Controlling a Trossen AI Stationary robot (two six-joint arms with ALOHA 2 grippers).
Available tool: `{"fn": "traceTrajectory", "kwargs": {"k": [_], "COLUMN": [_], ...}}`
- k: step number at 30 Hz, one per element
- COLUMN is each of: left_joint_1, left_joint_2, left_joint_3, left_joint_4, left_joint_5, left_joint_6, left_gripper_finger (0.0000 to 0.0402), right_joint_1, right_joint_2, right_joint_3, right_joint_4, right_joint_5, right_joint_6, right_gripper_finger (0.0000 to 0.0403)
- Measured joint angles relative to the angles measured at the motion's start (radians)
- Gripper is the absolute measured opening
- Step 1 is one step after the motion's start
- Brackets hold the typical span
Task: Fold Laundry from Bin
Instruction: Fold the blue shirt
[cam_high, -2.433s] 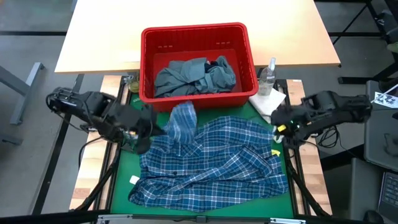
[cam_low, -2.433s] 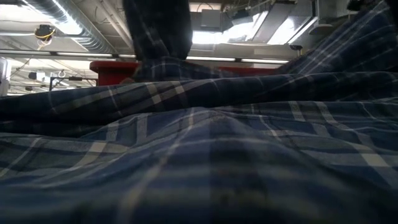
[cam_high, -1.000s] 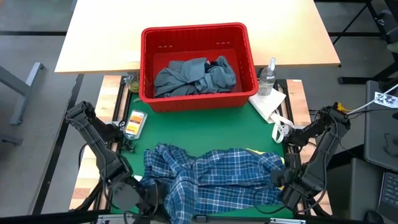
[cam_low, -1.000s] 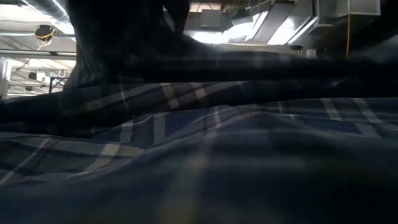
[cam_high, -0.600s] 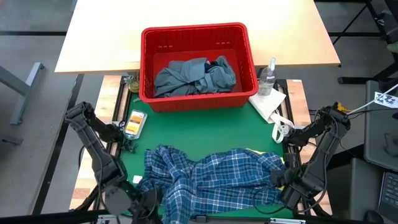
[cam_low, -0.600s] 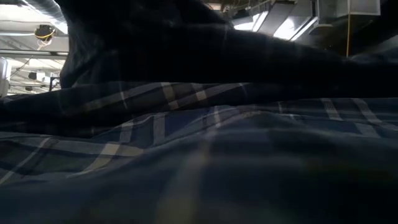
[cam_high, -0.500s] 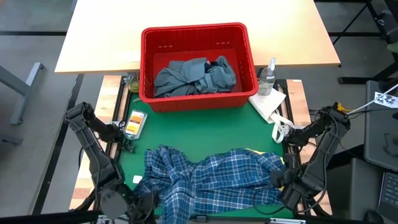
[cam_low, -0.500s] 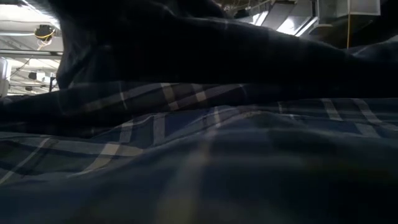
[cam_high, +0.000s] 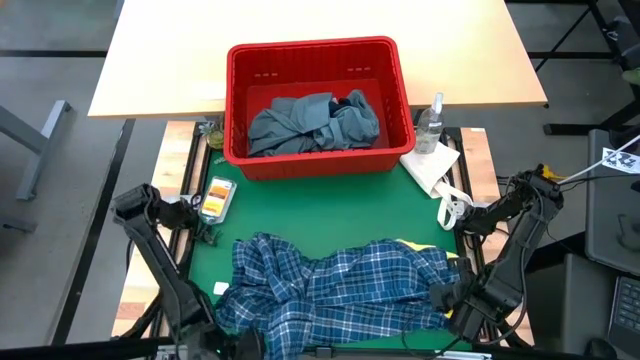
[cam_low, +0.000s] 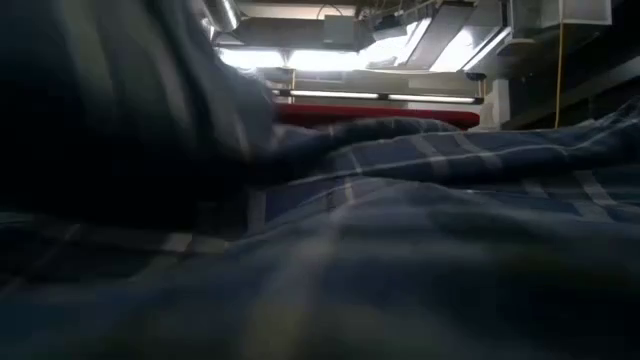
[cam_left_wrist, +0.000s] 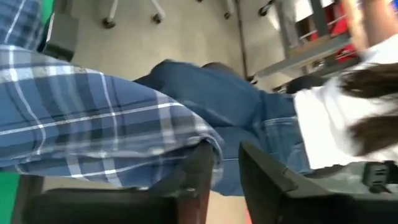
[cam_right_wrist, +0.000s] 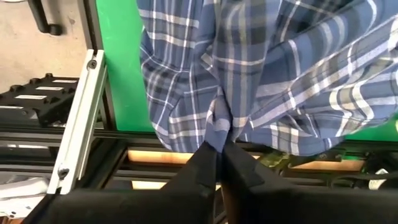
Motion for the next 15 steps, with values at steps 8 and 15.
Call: {"fn": "traceTrajectory", "kwargs": {"k": [8, 15], "left_joint_1": [0.015, 0.014], "left_joint_2": [0.08, 0.083], "left_joint_3": [0.0, 0.0], "left_joint_4": [-0.001, 0.0], "left_joint_5": [0.0, 0.136], "left_joint_6": [0.0, -0.004], "left_gripper_finger": [0.0148, 0.0162], "right_joint_1": [0.0, 0.0], "right_joint_2": [0.022, 0.058], "right_joint_3": [0.0, 0.0], "right_joint_4": [0.005, 0.006], "right_joint_5": [0.026, -0.021], "right_joint_6": [0.02, 0.018], "right_gripper_finger": [0.0121, 0.0172]}}
